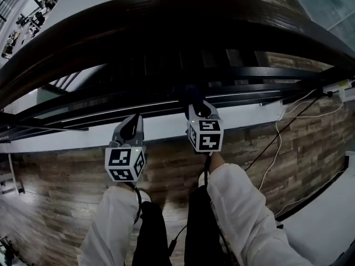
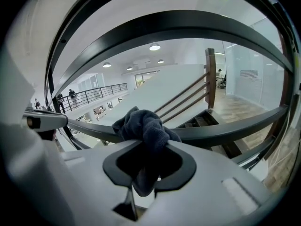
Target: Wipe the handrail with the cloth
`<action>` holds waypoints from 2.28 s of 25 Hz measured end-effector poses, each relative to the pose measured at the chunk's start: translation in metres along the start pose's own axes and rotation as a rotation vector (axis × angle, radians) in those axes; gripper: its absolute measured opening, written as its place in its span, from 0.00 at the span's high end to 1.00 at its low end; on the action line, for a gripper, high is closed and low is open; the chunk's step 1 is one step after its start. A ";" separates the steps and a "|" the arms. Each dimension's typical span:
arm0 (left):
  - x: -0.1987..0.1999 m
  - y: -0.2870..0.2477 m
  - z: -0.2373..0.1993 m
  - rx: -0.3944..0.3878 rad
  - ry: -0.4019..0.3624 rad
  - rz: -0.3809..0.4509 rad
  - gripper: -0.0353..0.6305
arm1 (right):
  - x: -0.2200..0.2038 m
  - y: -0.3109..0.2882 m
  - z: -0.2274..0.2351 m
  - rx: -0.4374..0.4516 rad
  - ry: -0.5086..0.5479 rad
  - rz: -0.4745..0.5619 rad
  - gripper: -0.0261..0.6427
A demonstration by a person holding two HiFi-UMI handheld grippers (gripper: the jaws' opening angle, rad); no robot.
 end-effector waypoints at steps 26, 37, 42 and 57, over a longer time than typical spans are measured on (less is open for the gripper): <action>0.043 -0.145 0.228 -0.195 -0.083 -0.038 0.95 | -0.002 0.058 0.207 -0.082 0.042 0.038 0.87; 0.061 -0.192 0.316 -0.260 -0.145 -0.053 0.95 | -0.010 0.074 0.299 -0.101 0.018 0.029 0.87; 0.079 -0.197 0.348 -0.293 -0.162 -0.040 0.95 | -0.011 0.081 0.319 -0.094 0.030 0.002 0.87; 0.095 -0.226 0.399 -0.443 -0.209 -0.061 0.95 | -0.016 0.097 0.375 -0.181 -0.037 -0.054 0.87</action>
Point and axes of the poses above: the fingertips, and each gripper's own axes: y backward along the fingers, z to its right, x out of its top, the point moved 3 cm from there along y, backward along the fingers, and after that the axes turned 6 degrees about -z, right-handed, at the moved point
